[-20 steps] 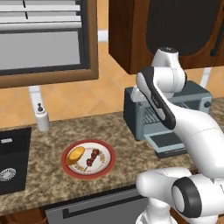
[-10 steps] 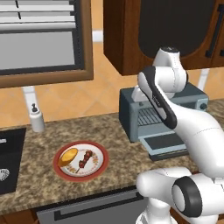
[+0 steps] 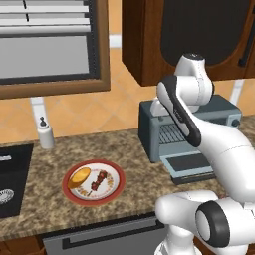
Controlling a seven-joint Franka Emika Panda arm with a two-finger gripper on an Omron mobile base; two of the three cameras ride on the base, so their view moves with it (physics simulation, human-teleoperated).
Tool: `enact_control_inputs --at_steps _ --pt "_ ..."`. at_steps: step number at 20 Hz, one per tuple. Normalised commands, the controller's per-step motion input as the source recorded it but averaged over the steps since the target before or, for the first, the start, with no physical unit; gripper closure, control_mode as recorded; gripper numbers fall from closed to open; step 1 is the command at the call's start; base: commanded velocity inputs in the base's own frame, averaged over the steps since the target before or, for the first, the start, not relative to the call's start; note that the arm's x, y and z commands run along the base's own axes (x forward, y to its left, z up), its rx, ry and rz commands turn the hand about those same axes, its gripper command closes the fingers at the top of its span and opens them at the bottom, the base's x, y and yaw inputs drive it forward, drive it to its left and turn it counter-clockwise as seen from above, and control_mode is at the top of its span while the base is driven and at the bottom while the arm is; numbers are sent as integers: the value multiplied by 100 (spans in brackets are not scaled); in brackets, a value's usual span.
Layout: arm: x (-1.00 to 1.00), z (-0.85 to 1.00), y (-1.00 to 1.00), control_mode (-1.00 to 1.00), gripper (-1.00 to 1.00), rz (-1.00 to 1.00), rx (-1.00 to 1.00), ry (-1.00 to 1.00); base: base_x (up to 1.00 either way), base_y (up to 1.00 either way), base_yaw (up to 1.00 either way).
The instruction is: Pick up the kebab skewer and baguette bread, and place them inside the toaster oven. Close the toaster oven door and start by setting the timer.
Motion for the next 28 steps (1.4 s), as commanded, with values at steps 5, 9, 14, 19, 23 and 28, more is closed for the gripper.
enact_control_inputs --at_steps 5,9,14,19,23,28 --pt "0 0 0 100 -100 0 0 0 61 0 3" --pt "0 0 0 100 -100 0 0 0 15 0 0" --pt "-15 0 -33 -100 -100 0 0 -6 0 0 0" --pt "-30 -2 -100 -100 -100 0 6 -13 0 0 0" --pt "-24 -42 -94 -100 -100 1 1 -21 0 0 0" --pt "-33 -57 -45 -100 -100 2 0 -46 0 0 0"
